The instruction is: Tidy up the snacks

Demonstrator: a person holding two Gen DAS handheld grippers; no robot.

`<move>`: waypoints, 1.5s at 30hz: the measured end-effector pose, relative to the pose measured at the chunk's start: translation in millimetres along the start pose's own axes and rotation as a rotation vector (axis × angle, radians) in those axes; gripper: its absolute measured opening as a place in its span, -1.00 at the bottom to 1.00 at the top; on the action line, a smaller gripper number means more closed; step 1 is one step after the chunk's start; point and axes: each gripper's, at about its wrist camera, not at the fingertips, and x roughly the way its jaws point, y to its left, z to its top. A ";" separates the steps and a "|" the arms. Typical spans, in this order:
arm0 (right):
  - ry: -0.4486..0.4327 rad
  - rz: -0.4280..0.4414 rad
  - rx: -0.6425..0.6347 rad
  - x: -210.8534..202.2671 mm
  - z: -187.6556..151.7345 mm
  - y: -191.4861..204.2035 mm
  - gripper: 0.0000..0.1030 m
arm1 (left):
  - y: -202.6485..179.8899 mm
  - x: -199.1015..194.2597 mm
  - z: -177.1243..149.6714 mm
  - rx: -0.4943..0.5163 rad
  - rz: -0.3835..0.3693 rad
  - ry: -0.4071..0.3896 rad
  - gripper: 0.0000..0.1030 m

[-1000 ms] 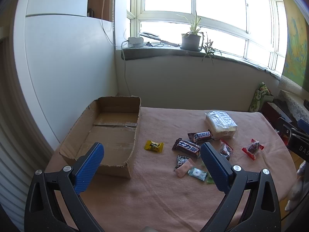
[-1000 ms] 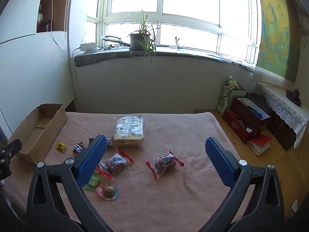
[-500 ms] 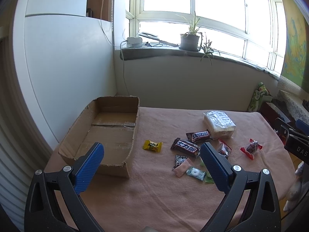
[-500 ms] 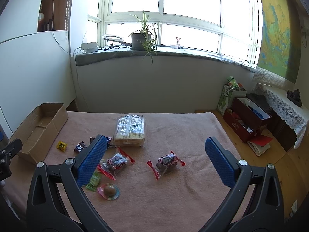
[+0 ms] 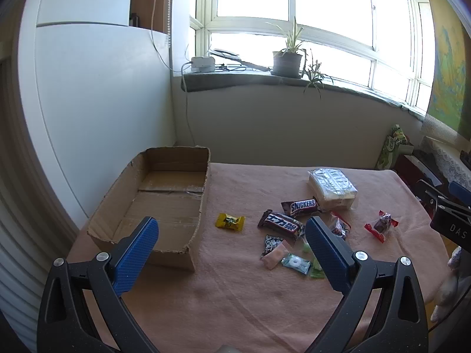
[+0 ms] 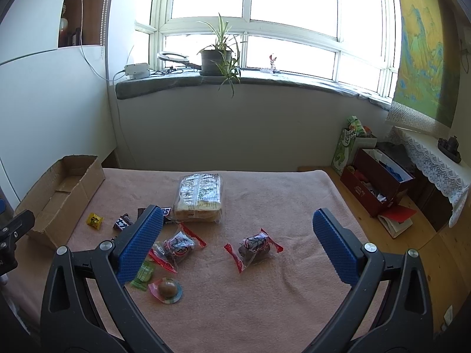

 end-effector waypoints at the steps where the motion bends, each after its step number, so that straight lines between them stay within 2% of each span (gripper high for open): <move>1: 0.000 0.001 0.000 0.0 -0.1 0.0 1.00 | -0.3 0.0 0.0 0.000 -0.001 0.000 0.94; 39: 0.019 0.013 -0.005 7.9 -14.6 2.8 1.00 | -4.5 4.8 -3.7 0.011 -0.019 0.023 0.93; 45: 0.037 0.047 -0.009 11.0 -22.8 -12.7 1.00 | -1.6 13.3 -13.0 0.010 -0.027 0.064 0.77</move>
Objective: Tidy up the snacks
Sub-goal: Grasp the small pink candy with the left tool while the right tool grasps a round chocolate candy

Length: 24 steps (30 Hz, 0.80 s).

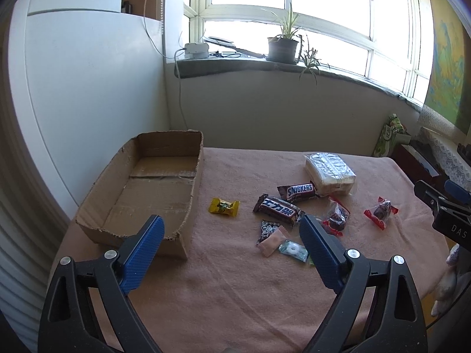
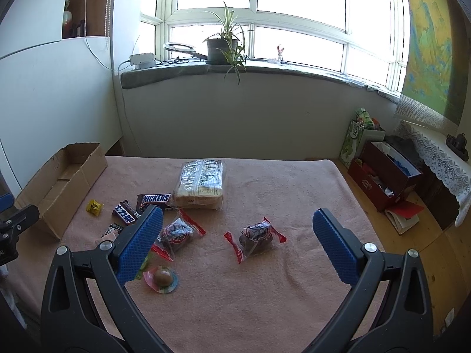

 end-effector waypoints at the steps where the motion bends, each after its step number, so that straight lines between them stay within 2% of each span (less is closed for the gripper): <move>1: 0.004 0.005 0.004 0.1 -2.9 -4.1 1.00 | 0.7 1.8 -1.9 -0.001 -0.003 0.009 0.72; 5: 0.040 0.050 0.024 3.0 -15.3 -18.2 0.98 | 2.4 12.9 -9.8 -0.009 -0.034 0.062 0.50; 7: 0.060 0.072 0.015 4.9 -21.5 -19.1 0.80 | 1.1 18.1 -14.2 -0.008 -0.053 0.087 0.39; 13: 0.134 0.177 -0.021 17.2 -36.9 -1.3 0.42 | -8.5 31.0 -27.8 0.012 -0.115 0.155 0.05; 16: 0.171 0.242 -0.041 24.8 -44.1 13.6 0.25 | -9.8 40.5 -32.5 0.008 -0.141 0.192 0.00; 20: 0.224 0.314 -0.058 40.1 -53.6 32.8 0.00 | -15.7 49.9 -31.2 0.044 -0.152 0.199 -0.11; 21: 0.239 0.329 -0.058 43.7 -55.7 36.4 -0.07 | -16.7 53.2 -29.8 0.049 -0.151 0.202 -0.19; 24: 0.265 0.351 -0.054 53.0 -59.4 43.4 -0.13 | -21.1 61.9 -25.1 0.075 -0.170 0.203 -0.33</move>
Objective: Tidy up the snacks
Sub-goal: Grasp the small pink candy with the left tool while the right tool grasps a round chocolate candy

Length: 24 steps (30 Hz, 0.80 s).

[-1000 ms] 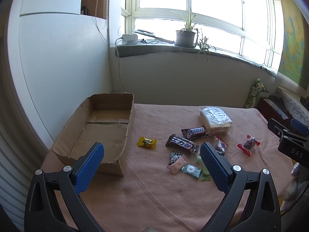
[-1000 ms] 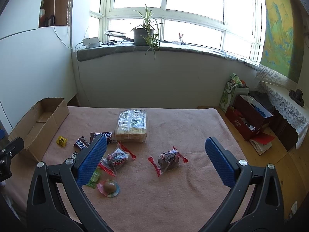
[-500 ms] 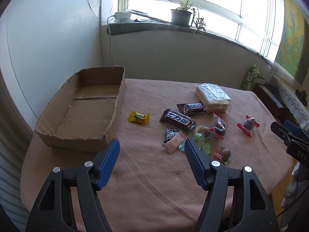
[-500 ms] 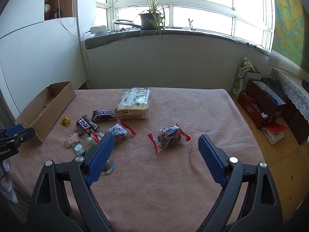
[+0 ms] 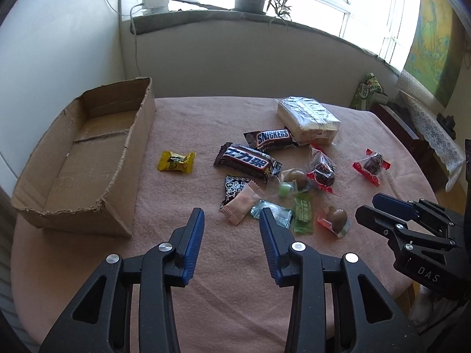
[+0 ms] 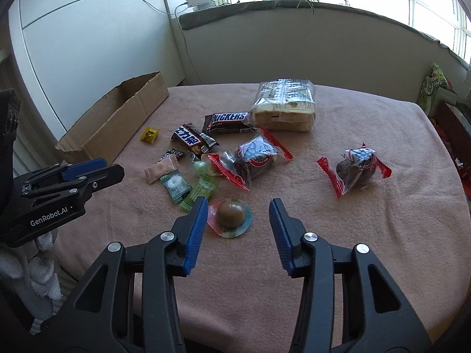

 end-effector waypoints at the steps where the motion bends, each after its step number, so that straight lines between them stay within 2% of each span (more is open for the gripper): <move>1: 0.006 0.006 0.004 2.7 -0.1 0.3 -0.14 | -1.1 4.1 2.3 0.009 -0.010 0.004 -0.37; 9: 0.051 0.030 0.023 14.9 -0.1 -2.5 -0.16 | -0.7 35.6 14.9 0.026 -0.082 0.066 -0.42; 17: 0.069 0.035 0.030 24.7 0.1 -3.7 -0.16 | -1.9 50.3 18.1 0.071 -0.076 0.087 -0.45; 19: 0.071 0.036 0.031 26.2 0.4 -3.7 -0.16 | -2.5 53.5 17.6 0.081 -0.081 0.096 -0.54; 24: 0.077 0.039 0.029 30.2 0.4 -2.3 -0.16 | -3.1 55.6 13.7 0.099 -0.090 0.110 -0.55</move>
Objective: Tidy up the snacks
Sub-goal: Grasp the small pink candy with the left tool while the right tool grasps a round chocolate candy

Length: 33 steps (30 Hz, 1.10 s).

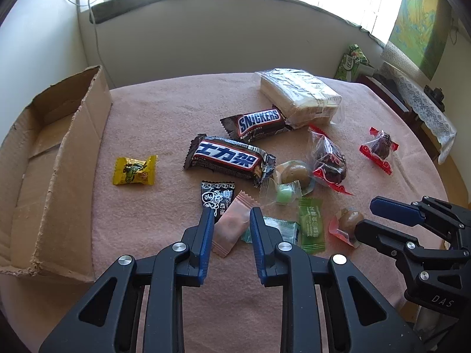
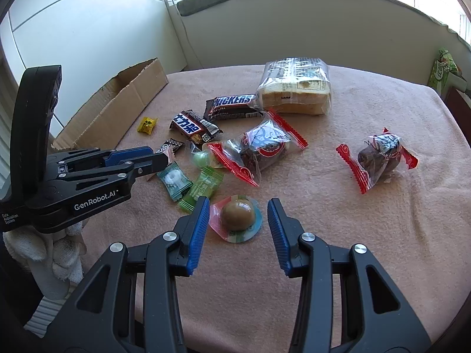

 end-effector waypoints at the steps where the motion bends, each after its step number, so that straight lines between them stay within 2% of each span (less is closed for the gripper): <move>1: 0.001 0.000 -0.001 0.6 0.1 0.5 -0.16 | 0.0 -0.3 -0.9 0.002 -0.004 0.002 -0.55; 5: 0.009 0.006 -0.016 3.0 -0.5 4.1 -0.30 | 1.4 -1.7 -5.2 0.006 -0.013 0.007 -0.55; 19: 0.038 0.008 -0.017 14.5 -0.7 -2.7 -0.36 | 2.8 11.3 -1.9 0.041 0.000 0.024 -0.54; 22: 0.038 0.006 -0.016 14.3 -1.1 -3.6 -0.47 | 1.2 11.5 -2.0 0.044 0.005 0.020 -0.55; 24: 0.040 0.020 -0.004 13.7 -1.1 -5.9 -0.47 | 0.2 10.9 -2.7 0.041 0.004 0.014 -0.78; 25: 0.040 0.024 0.000 13.2 -1.2 -6.9 -0.47 | 0.0 11.1 -2.5 0.036 0.020 0.008 -0.84; 33: 0.035 0.034 0.012 9.1 -2.7 -7.1 -0.50 | 5.8 8.7 -2.9 -0.006 0.020 -0.007 -0.91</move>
